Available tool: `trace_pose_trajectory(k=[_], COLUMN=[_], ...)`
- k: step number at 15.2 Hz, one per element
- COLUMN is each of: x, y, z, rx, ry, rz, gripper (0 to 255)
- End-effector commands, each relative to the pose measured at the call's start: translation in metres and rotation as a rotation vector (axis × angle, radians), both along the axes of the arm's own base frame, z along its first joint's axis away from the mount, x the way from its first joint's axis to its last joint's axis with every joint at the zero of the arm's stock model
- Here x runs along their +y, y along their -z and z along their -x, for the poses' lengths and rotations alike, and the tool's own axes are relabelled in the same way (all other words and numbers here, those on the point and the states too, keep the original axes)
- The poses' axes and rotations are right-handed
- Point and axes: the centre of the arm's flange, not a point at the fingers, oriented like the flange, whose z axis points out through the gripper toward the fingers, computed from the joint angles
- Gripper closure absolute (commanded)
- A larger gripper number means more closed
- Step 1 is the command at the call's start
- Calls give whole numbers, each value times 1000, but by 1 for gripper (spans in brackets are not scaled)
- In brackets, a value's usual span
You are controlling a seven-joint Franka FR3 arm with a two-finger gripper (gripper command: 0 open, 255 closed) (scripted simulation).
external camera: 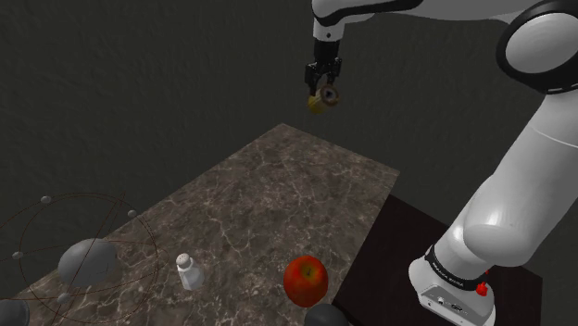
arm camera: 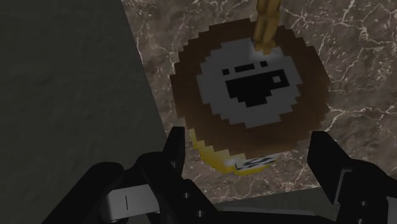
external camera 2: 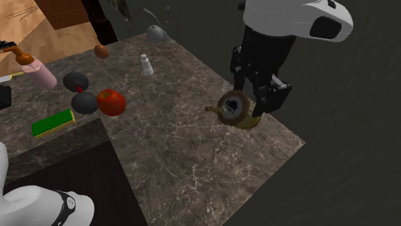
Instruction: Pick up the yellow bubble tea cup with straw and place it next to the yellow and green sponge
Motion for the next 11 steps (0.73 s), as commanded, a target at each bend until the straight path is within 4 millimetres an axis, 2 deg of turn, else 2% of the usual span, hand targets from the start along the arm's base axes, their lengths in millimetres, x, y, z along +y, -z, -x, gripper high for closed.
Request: trace_pose_trajectory(k=[1,11], x=[8,88], y=[-5,-6], z=[10,115], rx=[0,0], ry=[0,0], rz=[0,0], gripper=[255,255])
